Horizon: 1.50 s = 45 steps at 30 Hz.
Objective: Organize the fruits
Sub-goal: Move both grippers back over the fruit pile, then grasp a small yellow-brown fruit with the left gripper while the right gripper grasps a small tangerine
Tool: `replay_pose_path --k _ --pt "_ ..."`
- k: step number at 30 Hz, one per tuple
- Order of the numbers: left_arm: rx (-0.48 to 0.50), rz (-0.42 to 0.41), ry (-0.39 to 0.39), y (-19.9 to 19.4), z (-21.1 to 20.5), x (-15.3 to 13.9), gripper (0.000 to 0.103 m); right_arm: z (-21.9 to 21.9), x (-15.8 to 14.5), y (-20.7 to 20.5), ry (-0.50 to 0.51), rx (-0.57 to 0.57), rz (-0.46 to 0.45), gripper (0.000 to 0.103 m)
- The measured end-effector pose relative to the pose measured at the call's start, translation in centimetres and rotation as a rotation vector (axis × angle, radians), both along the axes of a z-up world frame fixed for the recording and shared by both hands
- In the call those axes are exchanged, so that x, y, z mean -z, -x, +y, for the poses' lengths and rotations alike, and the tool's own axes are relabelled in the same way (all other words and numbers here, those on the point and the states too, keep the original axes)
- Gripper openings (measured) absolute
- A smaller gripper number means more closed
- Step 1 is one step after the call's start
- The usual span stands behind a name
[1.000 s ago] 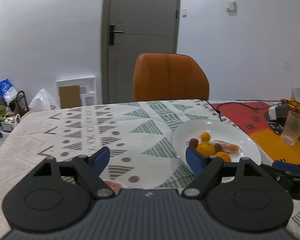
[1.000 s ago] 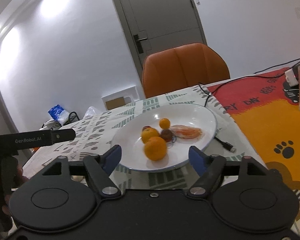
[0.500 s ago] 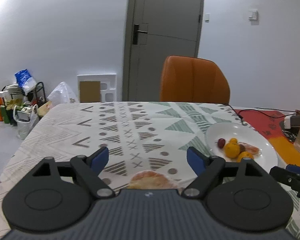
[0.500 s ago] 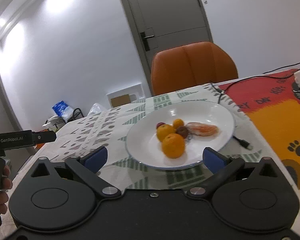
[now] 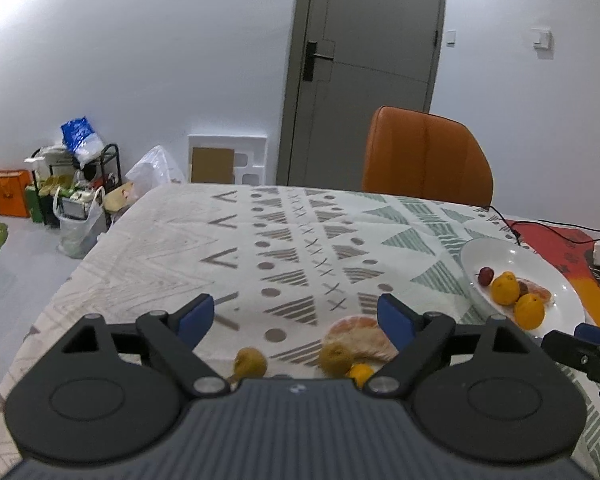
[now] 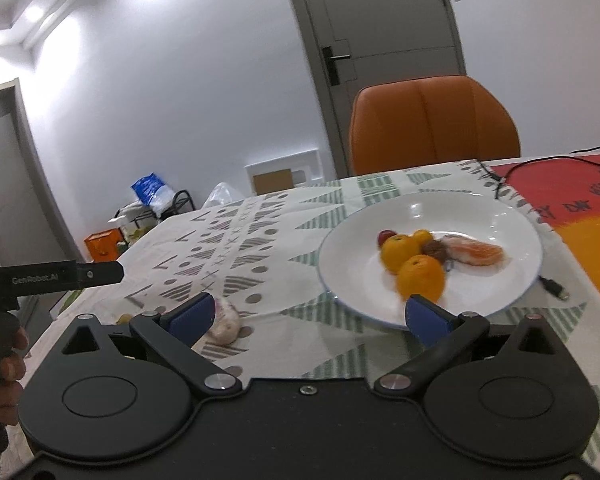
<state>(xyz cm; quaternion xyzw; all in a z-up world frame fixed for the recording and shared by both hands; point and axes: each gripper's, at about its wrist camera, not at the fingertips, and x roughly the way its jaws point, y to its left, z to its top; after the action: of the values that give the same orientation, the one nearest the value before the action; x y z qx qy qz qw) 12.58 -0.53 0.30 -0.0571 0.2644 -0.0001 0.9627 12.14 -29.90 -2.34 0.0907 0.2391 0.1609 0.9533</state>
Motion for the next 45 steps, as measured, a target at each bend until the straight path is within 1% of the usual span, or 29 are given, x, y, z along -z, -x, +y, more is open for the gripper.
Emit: replay_pose_path --k 5,9,14,19,23,26,29,30,33,36,37,38,41,43,45 --pt "-0.047 0.018 0.002 0.2 1.3 0.7 0.087 1.1 0.1 -0.1 0.018 -0.008 0.013 0.103" --pt "-0.069 0.038 0.018 0.2 2.2 1.5 0.087 2.1 0.2 -0.4 0.035 -0.027 0.029 0.101" --pt "-0.062 0.056 0.025 0.0 2.8 2.4 0.087 3.1 0.4 -0.6 0.046 -0.035 0.032 0.101" --pt "-0.046 0.067 0.040 -0.3 3.1 3.2 0.086 4.6 0.5 -0.9 0.082 -0.053 0.039 0.101" --pt "-0.043 0.077 0.066 -0.7 3.3 3.9 0.085 5.5 0.6 -1.3 0.090 -0.074 0.040 0.101" --pt "-0.031 0.079 0.069 -0.9 3.2 4.3 0.083 6.1 0.8 -1.5 0.095 -0.093 0.045 0.098" --pt "-0.019 0.090 0.068 -1.3 3.1 4.7 0.073 6.8 0.9 -1.8 0.111 -0.112 0.052 0.095" --pt "-0.018 0.098 0.067 -1.5 3.1 4.9 0.071 7.0 1.0 -1.8 0.112 -0.119 0.054 0.093" --pt "-0.024 0.122 0.061 -1.9 3.3 5.5 0.059 7.8 1.1 -2.0 0.125 -0.135 0.060 0.091" --pt "-0.020 0.119 0.060 -2.1 3.7 5.5 0.046 8.5 1.2 -2.4 0.140 -0.129 0.069 0.081" --pt "-0.014 0.123 0.065 -2.2 3.9 5.5 0.036 8.7 1.3 -2.6 0.143 -0.128 0.076 0.078" --pt "-0.011 0.127 0.069 -2.3 4.0 5.4 0.029 8.9 1.3 -2.7 0.143 -0.129 0.082 0.078" --pt "-0.006 0.129 0.066 -2.0 4.3 5.3 0.025 9.6 1.4 -2.9 0.147 -0.143 0.080 0.076" --pt "-0.009 0.128 0.063 -1.8 4.6 5.2 0.025 9.9 1.5 -3.1 0.142 -0.156 0.081 0.072" --pt "-0.021 0.131 0.064 -1.5 5.0 5.1 0.025 10.4 1.6 -3.2 0.136 -0.175 0.086 0.071"
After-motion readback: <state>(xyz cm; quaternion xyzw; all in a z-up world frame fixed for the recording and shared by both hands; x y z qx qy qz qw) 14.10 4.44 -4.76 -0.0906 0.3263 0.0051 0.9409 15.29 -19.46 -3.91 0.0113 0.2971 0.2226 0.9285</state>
